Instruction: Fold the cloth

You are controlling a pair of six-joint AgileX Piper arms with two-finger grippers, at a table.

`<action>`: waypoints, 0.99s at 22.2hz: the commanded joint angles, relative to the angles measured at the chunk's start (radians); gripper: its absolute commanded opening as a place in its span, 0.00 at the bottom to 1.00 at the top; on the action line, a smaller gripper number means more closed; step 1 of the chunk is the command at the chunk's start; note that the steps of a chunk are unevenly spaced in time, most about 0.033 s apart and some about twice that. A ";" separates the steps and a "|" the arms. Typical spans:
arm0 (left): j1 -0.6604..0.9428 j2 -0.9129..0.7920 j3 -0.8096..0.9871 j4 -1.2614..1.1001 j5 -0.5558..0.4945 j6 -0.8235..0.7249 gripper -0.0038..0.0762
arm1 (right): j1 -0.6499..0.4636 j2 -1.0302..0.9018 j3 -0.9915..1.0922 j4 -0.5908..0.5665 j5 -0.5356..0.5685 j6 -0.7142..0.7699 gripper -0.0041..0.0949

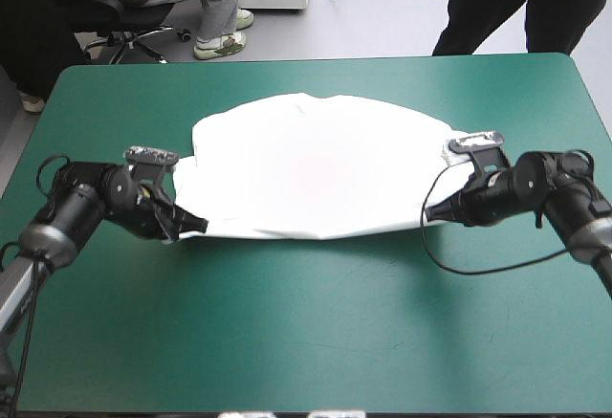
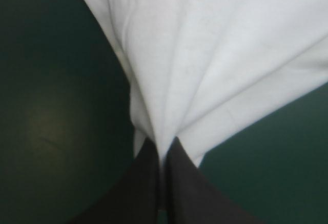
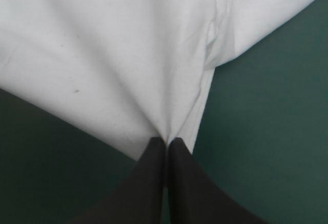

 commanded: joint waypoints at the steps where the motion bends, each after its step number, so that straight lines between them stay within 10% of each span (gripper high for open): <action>1: -0.003 -0.134 0.102 -0.039 -0.002 -0.012 0.03 | -0.010 -0.118 0.091 0.043 -0.029 -0.011 0.02; 12: -0.003 -0.348 0.284 -0.069 0.119 -0.018 0.04 | -0.010 -0.278 0.356 0.146 0.027 -0.020 0.06; 19: -0.003 -0.291 0.270 -0.102 0.179 0.031 0.68 | -0.010 -0.223 0.311 0.160 0.095 -0.025 0.61; 22: -0.003 -0.329 0.185 0.012 0.167 -0.060 0.66 | -0.010 -0.250 0.192 0.087 0.100 0.020 0.59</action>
